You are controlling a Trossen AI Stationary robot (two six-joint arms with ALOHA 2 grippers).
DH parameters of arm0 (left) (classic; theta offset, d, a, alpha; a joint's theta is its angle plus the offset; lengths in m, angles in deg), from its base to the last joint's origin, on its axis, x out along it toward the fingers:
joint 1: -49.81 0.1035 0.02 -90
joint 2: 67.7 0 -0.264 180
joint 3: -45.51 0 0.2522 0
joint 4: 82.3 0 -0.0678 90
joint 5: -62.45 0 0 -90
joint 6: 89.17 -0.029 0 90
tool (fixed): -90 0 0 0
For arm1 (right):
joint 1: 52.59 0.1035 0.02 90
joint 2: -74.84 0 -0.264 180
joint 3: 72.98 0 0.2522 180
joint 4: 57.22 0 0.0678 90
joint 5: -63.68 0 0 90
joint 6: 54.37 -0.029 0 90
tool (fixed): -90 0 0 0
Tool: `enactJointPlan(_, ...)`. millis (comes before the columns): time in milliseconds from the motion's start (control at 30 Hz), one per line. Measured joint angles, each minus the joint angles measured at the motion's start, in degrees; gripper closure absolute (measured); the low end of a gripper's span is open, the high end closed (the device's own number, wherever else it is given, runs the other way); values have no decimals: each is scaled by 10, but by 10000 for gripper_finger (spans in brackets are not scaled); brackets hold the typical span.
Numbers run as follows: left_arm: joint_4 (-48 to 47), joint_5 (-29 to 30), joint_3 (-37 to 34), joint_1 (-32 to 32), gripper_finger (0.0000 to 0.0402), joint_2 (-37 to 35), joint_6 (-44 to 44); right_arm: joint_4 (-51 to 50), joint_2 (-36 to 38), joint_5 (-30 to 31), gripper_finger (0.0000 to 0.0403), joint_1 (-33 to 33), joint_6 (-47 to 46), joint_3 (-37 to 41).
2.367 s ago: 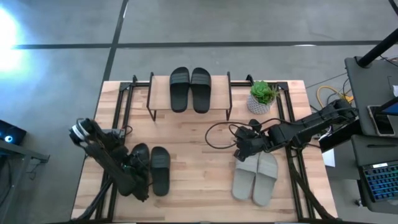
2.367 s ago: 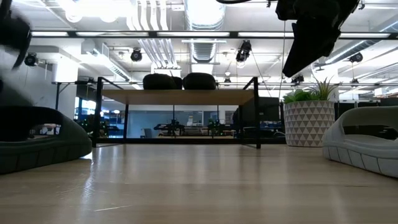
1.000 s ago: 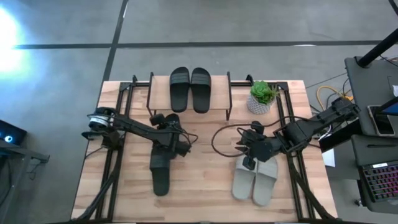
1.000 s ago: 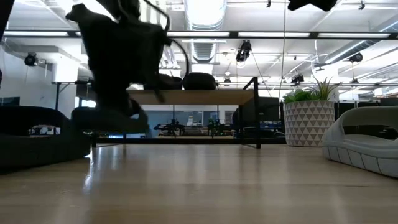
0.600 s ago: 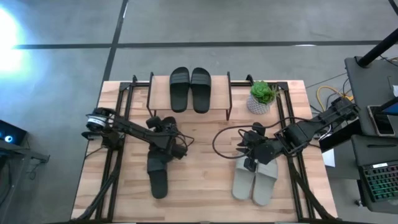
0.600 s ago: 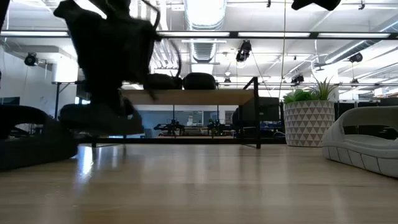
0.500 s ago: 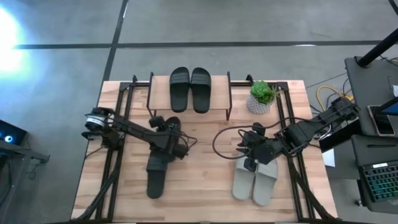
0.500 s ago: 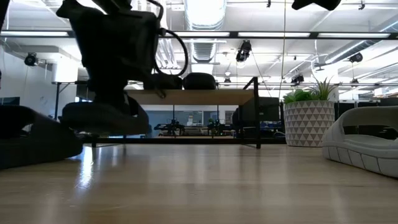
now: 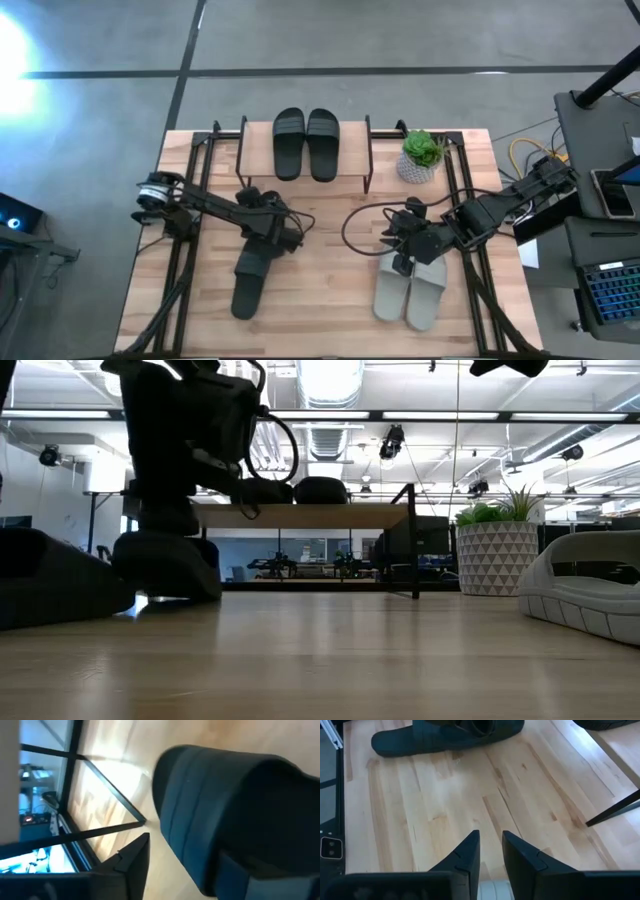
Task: Pick and place slides into the shelf
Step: Put the black slide under the shelf
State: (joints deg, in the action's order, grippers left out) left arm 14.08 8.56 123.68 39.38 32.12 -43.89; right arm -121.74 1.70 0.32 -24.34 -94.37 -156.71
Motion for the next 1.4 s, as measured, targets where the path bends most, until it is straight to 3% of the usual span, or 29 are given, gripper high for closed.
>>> enactJointPlan(500,0,-63,49,-2,218,-73,-21,-5,0,0,329,0,1,0)
enactJointPlan(700,1,-147,70,-5,218,-132,41,-19,0,0,330,0,1,0)
enactJointPlan(800,48,-190,83,-22,222,-162,87,-24,0,0,330,0,1,0)
enactJointPlan(967,210,-281,78,-86,264,-183,32,-33,0,4,330,0,2,0)
enactJointPlan(1200,198,-330,76,-135,390,-128,26,-35,0,5,330,-1,15,0)
enactJointPlan(1400,199,-329,88,-128,393,-68,38,-35,0,6,330,-2,17,0)
